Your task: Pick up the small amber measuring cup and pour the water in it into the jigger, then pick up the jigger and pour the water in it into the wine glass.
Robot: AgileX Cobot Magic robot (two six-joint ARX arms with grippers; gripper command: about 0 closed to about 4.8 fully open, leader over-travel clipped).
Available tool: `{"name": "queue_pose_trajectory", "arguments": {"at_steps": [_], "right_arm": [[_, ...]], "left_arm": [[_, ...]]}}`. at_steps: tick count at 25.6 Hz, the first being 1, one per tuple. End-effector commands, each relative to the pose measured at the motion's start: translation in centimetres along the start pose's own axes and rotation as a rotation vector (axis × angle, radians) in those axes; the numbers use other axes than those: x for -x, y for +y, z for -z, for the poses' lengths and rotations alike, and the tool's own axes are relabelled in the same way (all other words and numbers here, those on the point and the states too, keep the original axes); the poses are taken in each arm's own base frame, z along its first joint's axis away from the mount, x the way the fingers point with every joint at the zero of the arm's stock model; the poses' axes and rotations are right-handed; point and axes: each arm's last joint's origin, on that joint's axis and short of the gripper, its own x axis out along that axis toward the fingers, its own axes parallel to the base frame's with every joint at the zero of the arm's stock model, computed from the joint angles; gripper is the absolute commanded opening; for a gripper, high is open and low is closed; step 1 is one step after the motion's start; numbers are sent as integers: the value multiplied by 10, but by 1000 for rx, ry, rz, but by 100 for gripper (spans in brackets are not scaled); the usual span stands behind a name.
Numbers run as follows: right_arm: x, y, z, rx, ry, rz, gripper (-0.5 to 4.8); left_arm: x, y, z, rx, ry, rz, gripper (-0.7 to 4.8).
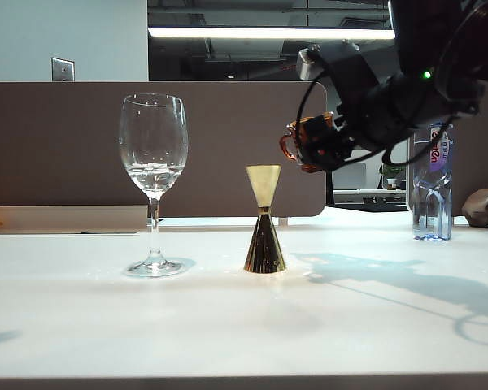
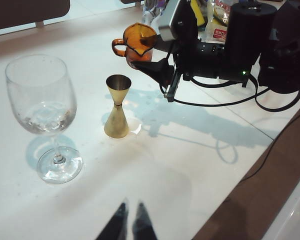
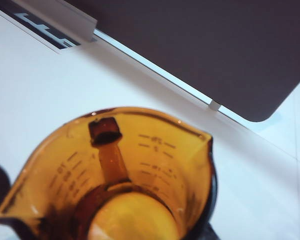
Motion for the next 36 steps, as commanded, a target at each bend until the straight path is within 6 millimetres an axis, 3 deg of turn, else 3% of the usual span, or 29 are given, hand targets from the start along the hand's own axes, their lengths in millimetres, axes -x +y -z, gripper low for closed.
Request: {"name": "queue_pose_trajectory", "arguments": {"at_steps": [1,7,12,36], "right_arm": [[-4,-2,-14,38,-19,6,-5],[-8,-4,-28,82,-53,10,-5],[-13,-3,-38,215,-49,-3,-5],[-19,14,-44,715,-86,-24,-5]], "left_arm": [[1,0,-2,-5,-14,2,26],[0,0,-2,-5,-14,1,26],[0,0,-2,-5,-14,2,26],[0,0,-2,-5,-14,2,26]]}}
